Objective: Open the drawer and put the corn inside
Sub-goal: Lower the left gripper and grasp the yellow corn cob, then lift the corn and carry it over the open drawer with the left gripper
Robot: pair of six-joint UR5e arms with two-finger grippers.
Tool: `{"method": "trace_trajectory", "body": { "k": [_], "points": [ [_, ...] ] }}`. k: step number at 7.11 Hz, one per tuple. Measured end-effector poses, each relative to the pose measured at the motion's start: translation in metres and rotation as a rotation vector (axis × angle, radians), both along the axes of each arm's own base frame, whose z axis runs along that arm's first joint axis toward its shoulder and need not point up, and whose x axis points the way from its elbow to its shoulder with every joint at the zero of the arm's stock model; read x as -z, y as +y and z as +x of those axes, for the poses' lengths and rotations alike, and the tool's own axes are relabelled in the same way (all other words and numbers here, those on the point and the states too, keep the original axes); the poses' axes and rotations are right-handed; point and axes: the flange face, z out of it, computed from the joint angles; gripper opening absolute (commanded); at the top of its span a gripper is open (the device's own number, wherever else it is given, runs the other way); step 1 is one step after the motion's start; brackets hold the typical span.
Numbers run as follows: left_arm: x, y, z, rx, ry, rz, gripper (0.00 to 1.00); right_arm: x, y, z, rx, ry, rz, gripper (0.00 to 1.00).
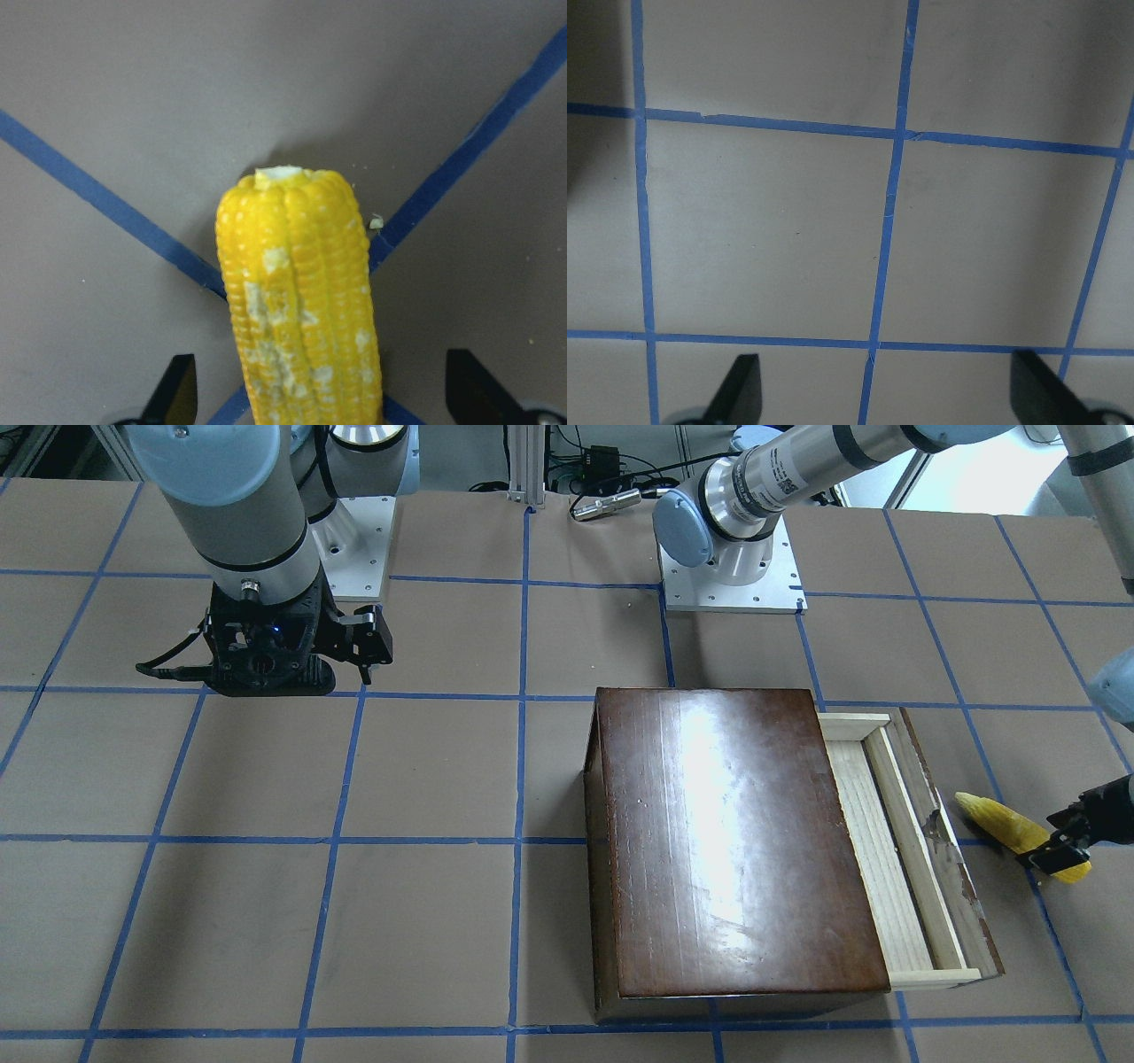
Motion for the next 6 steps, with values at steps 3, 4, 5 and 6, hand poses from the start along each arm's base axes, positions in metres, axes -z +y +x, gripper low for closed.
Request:
{"method": "trace_trajectory", "body": {
  "k": [3, 4, 5, 6],
  "points": [
    [0.007, -0.005, 0.005, -0.003, -0.025, -0.027, 0.0, 0.0, 0.0, 0.0, 0.0, -0.001, 0.0, 1.0],
    [0.003, -0.006, 0.005, -0.003, -0.028, -0.032, 0.0, 0.0, 0.0, 0.0, 0.0, -0.001, 0.0, 1.0],
    [-0.006, -0.007, 0.005, -0.001, -0.036, -0.04, 0.0, 0.0, 0.0, 0.0, 0.0, -0.001, 0.0, 1.0],
    [-0.019, -0.009, 0.003, 0.009, -0.048, -0.054, 0.0, 0.0, 0.0, 0.0, 0.0, -0.001, 0.0, 1.0]
  ]
}}
